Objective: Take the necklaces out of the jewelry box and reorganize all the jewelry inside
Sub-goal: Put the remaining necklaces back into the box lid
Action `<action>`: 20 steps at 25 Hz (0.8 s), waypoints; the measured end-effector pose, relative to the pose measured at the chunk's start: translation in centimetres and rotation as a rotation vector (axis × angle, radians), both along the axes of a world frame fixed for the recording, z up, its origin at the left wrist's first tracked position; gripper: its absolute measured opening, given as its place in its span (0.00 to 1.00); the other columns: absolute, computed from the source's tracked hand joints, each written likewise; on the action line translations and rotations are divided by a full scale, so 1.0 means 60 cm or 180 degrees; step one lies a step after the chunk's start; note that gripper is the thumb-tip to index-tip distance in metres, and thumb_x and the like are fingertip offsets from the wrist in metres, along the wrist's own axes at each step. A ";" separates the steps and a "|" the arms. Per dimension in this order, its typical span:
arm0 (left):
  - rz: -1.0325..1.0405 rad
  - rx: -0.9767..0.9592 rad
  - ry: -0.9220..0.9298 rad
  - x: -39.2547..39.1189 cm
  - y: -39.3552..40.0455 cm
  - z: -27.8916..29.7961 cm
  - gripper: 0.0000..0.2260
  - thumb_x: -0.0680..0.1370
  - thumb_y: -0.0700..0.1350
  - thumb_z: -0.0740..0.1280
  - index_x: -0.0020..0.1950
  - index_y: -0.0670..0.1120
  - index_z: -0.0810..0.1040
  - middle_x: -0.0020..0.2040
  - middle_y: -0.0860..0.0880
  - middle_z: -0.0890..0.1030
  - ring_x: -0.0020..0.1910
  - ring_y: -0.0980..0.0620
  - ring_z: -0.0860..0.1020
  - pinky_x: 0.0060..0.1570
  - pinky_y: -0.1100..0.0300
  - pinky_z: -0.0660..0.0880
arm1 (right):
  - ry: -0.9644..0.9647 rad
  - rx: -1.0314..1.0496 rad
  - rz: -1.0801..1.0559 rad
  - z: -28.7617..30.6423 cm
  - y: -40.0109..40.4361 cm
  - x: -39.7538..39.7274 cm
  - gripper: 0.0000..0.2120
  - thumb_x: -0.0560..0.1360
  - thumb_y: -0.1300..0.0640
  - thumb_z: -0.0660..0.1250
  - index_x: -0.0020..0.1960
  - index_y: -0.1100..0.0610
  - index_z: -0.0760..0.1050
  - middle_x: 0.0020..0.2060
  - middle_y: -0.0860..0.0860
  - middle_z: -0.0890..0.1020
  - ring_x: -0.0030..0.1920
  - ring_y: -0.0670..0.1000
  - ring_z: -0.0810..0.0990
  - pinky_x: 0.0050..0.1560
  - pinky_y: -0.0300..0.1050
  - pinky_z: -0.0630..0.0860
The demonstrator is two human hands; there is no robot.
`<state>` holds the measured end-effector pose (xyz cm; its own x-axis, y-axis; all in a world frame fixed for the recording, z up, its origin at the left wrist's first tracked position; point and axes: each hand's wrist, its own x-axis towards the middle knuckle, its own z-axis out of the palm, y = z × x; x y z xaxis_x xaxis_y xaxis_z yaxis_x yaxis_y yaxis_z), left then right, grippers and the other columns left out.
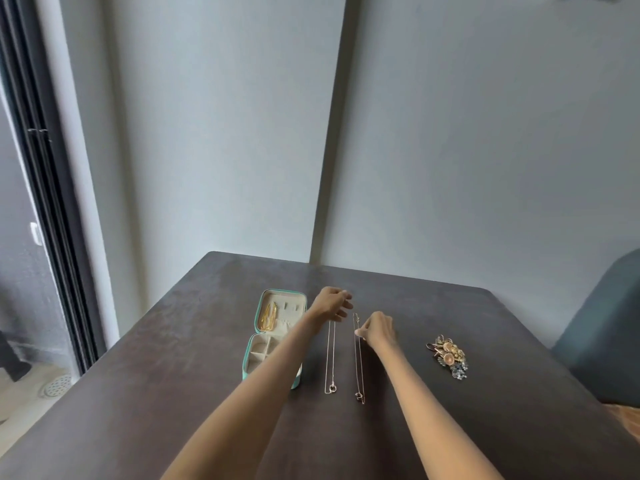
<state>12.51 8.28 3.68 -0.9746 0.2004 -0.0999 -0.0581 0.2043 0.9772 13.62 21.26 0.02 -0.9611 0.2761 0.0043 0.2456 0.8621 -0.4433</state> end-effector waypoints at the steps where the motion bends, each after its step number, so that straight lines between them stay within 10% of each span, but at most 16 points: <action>1: 0.0006 -0.0020 -0.0013 -0.006 0.005 -0.004 0.13 0.81 0.41 0.55 0.58 0.38 0.75 0.45 0.43 0.78 0.32 0.52 0.73 0.31 0.63 0.70 | 0.0010 0.0103 -0.0022 -0.001 -0.002 -0.005 0.09 0.72 0.57 0.70 0.49 0.60 0.81 0.53 0.59 0.81 0.54 0.60 0.80 0.47 0.46 0.75; 7: 0.0144 -0.0028 -0.0009 -0.018 0.004 -0.022 0.13 0.80 0.39 0.57 0.60 0.36 0.76 0.47 0.43 0.78 0.32 0.53 0.74 0.31 0.63 0.71 | -0.0068 0.0473 0.0166 0.002 -0.009 -0.017 0.08 0.73 0.53 0.66 0.45 0.57 0.78 0.46 0.59 0.81 0.53 0.59 0.80 0.45 0.45 0.73; 13: -0.0161 0.0171 0.0214 -0.006 0.012 -0.010 0.09 0.80 0.41 0.60 0.55 0.40 0.78 0.40 0.47 0.76 0.34 0.55 0.73 0.35 0.63 0.69 | 0.0100 -0.2735 0.0379 0.049 -0.004 0.004 0.14 0.80 0.57 0.58 0.37 0.57 0.75 0.29 0.51 0.79 0.26 0.45 0.76 0.31 0.37 0.75; 20: -0.0791 0.0745 -0.0042 0.046 0.013 0.031 0.18 0.82 0.54 0.53 0.44 0.47 0.78 0.28 0.52 0.65 0.25 0.55 0.60 0.30 0.62 0.64 | 0.0659 -0.2986 0.0330 0.167 0.014 0.057 0.06 0.76 0.60 0.57 0.40 0.57 0.69 0.26 0.49 0.60 0.18 0.42 0.56 0.19 0.34 0.50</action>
